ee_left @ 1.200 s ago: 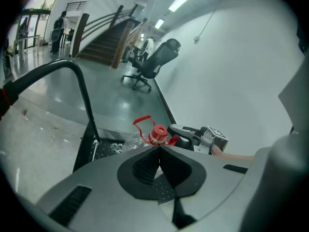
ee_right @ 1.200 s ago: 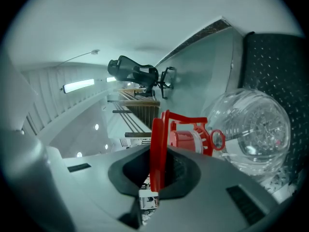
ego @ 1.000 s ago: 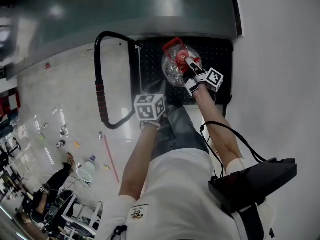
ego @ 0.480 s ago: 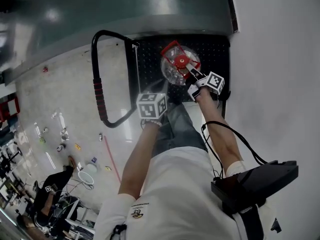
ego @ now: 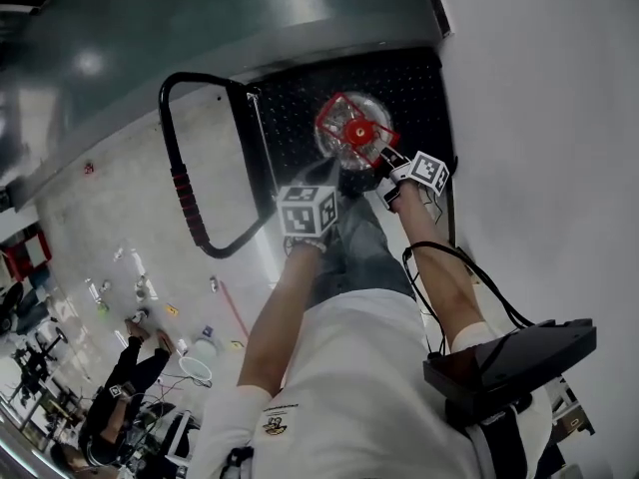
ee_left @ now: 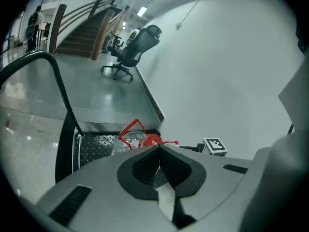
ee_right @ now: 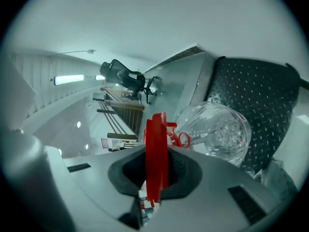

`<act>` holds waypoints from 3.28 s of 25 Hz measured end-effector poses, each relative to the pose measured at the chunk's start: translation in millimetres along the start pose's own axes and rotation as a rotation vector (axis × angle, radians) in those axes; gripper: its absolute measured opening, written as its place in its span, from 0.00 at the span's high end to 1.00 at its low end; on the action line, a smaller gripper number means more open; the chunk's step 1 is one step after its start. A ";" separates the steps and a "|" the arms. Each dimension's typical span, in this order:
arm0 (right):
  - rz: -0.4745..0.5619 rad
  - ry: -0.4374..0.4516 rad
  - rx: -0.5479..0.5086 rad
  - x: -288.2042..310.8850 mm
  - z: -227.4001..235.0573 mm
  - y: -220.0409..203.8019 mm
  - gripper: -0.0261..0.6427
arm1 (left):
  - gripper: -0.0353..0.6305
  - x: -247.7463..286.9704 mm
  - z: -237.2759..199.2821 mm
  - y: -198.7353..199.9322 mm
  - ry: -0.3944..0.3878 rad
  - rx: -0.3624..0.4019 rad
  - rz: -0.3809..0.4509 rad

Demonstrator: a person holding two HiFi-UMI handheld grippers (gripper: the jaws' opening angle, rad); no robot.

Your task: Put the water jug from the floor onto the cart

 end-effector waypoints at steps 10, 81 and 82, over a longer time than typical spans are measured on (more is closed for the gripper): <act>0.053 -0.172 -0.185 1.7 -1.4 -9.1 0.77 | 0.94 0.8 13.7 -24.4 -0.032 0.038 0.002; 0.071 0.007 -1.206 -480.3 -199.8 -301.8 0.94 | 0.94 -361.2 318.5 -185.5 0.141 0.203 0.464; 0.065 0.006 -1.199 -477.0 -199.6 -306.4 0.94 | 0.94 -364.1 314.9 -186.5 0.139 0.202 0.464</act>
Point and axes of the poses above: the fingertips, and each gripper's own axes: x forward along the fingers, z to its right, y out of its top, the point moved 9 cm from there along -x, backward along the fingers, and after that the axes turned 10 degrees about x, right-handed, at the moved point
